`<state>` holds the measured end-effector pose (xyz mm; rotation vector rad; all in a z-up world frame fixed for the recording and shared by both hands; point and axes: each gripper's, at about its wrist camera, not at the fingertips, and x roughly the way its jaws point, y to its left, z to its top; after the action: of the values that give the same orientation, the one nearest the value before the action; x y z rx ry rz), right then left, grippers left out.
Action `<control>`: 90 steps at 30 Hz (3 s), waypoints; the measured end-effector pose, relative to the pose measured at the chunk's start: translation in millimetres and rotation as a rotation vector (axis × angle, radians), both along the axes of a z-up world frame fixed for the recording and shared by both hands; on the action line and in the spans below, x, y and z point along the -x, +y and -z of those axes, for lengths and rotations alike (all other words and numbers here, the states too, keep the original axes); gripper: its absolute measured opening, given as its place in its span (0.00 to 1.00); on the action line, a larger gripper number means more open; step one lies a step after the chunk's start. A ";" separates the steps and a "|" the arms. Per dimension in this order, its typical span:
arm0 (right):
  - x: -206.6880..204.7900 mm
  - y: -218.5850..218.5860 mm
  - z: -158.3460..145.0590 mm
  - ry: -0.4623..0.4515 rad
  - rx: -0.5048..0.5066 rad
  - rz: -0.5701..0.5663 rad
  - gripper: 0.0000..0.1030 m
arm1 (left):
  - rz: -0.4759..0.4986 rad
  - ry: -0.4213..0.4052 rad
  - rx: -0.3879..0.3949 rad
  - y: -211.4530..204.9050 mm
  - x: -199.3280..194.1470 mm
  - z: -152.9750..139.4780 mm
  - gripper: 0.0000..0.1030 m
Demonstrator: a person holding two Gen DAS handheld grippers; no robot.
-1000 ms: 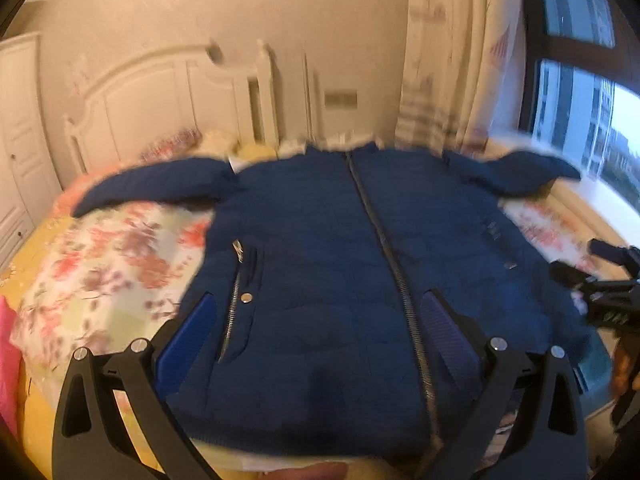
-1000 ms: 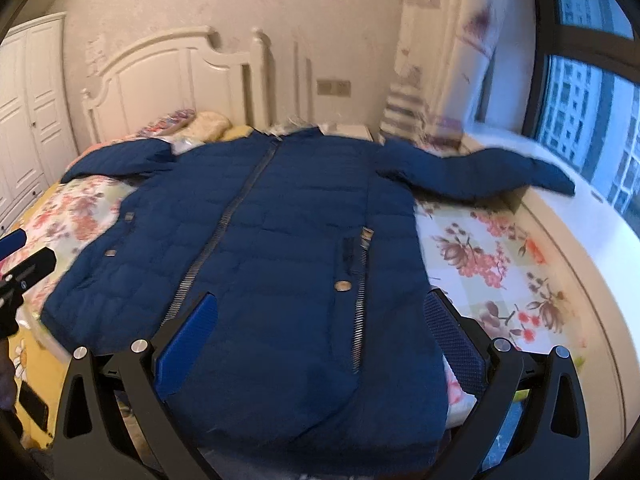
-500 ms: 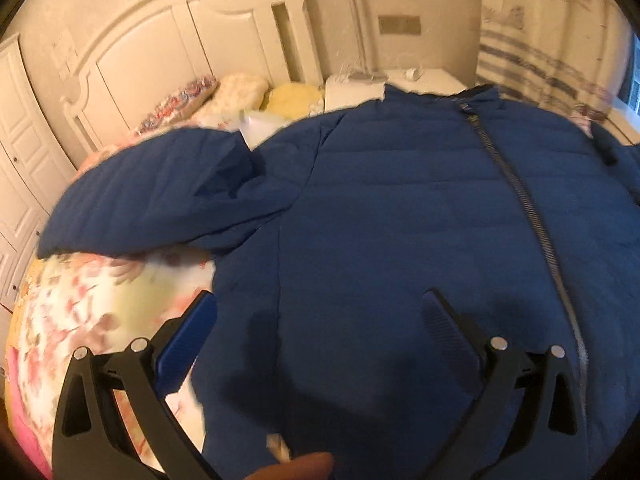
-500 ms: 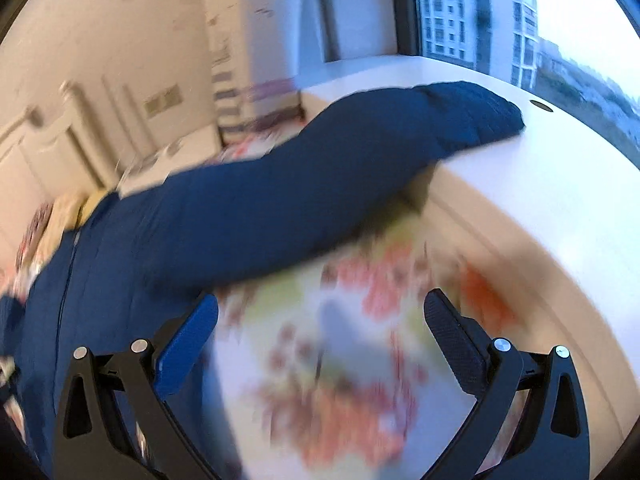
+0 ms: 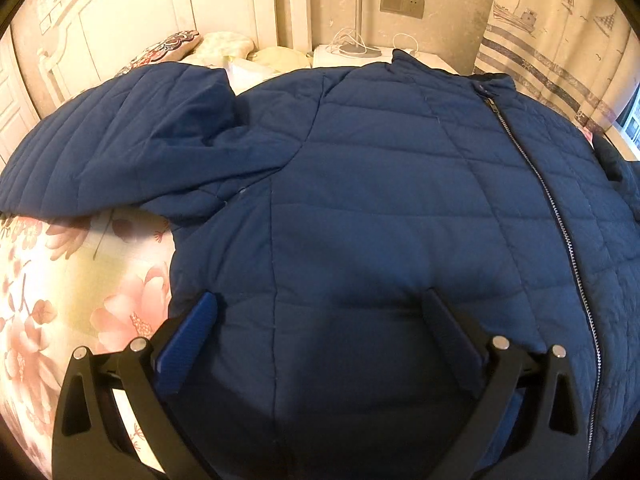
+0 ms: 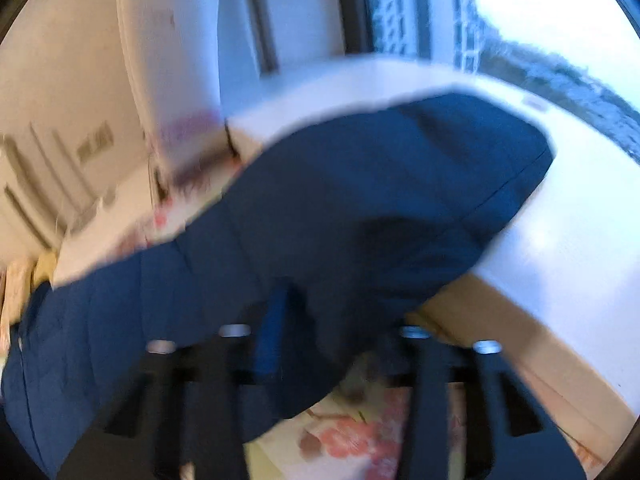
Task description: Fold large clothes
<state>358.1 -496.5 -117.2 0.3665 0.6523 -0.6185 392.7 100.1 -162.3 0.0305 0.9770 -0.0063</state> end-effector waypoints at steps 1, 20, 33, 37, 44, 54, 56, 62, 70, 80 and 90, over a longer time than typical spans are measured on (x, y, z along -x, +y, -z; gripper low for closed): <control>-0.3 9.4 -9.6 -0.031 0.049 -0.005 0.18 | 0.000 0.000 0.001 -0.8 -0.7 0.1 0.98; -8.3 347.5 49.5 0.228 0.363 -1.059 0.20 | 0.003 -0.001 0.014 1.2 6.4 -3.6 0.98; 73.4 231.1 3.3 0.056 0.103 -0.841 0.68 | -0.009 0.000 -0.082 -10.6 3.9 -9.5 0.97; 71.5 180.8 21.1 0.083 0.074 -0.618 0.60 | 0.098 -0.088 -0.011 -57.7 16.1 -37.7 0.95; 55.8 155.3 45.7 0.148 -0.016 -0.580 0.58 | 0.444 -0.274 -0.097 -217.9 36.0 -80.6 0.96; 56.9 154.2 49.3 0.140 -0.026 -0.571 0.59 | 0.662 -0.313 -0.238 -328.9 23.9 -60.3 0.79; 59.4 156.3 49.9 0.143 -0.020 -0.570 0.60 | 0.685 -0.233 -0.077 -318.8 14.1 -61.6 0.42; 58.5 154.3 50.0 0.143 -0.021 -0.572 0.60 | 0.530 -0.278 0.249 -237.1 18.9 -78.8 0.22; 56.9 155.1 50.5 0.145 -0.021 -0.577 0.62 | 0.336 -0.215 0.632 -87.4 17.6 -73.9 0.56; 56.1 154.9 51.5 0.154 -0.010 -0.562 0.67 | 0.144 -0.147 0.642 -41.1 5.8 -34.5 0.41; 55.8 155.4 51.6 0.158 -0.005 -0.563 0.68 | 0.451 -0.297 0.165 -127.2 17.7 -64.3 0.86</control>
<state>302.2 -341.0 -168.8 0.1260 0.8650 -0.1080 375.0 -27.1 -98.0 0.0968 0.6540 -0.4838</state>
